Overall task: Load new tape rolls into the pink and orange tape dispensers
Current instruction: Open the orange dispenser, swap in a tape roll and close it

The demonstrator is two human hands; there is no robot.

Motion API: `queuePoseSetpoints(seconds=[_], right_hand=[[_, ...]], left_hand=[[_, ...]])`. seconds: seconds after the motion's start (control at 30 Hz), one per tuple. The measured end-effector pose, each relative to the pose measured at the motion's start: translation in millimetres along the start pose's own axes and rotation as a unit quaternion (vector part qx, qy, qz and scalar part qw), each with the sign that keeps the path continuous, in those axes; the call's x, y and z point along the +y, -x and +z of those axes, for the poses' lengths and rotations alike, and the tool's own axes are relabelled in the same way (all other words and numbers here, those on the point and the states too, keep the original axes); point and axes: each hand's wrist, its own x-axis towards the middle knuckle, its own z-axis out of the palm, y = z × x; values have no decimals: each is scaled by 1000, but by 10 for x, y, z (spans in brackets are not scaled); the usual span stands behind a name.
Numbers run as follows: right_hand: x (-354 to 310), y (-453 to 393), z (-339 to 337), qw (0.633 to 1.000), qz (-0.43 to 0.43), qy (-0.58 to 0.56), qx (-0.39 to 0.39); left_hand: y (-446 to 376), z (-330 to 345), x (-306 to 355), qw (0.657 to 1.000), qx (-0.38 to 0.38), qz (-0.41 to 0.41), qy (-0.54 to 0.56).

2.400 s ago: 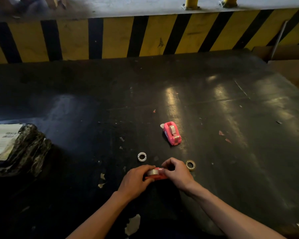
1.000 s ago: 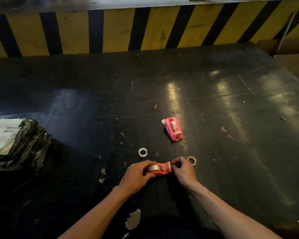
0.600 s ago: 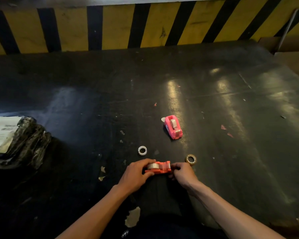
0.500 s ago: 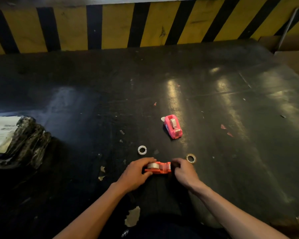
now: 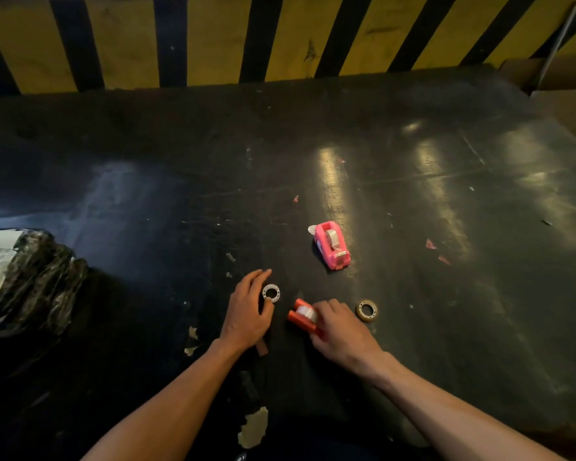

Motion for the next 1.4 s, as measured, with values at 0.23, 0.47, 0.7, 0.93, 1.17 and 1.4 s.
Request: queuePoseSetpoints(seconds=[0.23,0.47,0.7,0.93,1.17,1.4], right_hand=[[-49,-536,-370,971,152,-170,76],[-318,-1263,-471,957,167,-198,133],[-381,-1560,-483,964,195,-147,101],[-498,-1613,-436,969,213,-107,69],[-502,-1547,-469,957,254,-134,32],[-546,-1237,-595,964,205,-154,70]], left_hand=[[16,185,-82,992,16,17,-122],[5,188,-70,991,12,9,-135],[-12,178,-86,990,1,6,-144],[-25,153,-95,989,-8,1,-146],[-39,136,-110,988,-9,6,-154],[-21,117,-86,991,3,5,-134]])
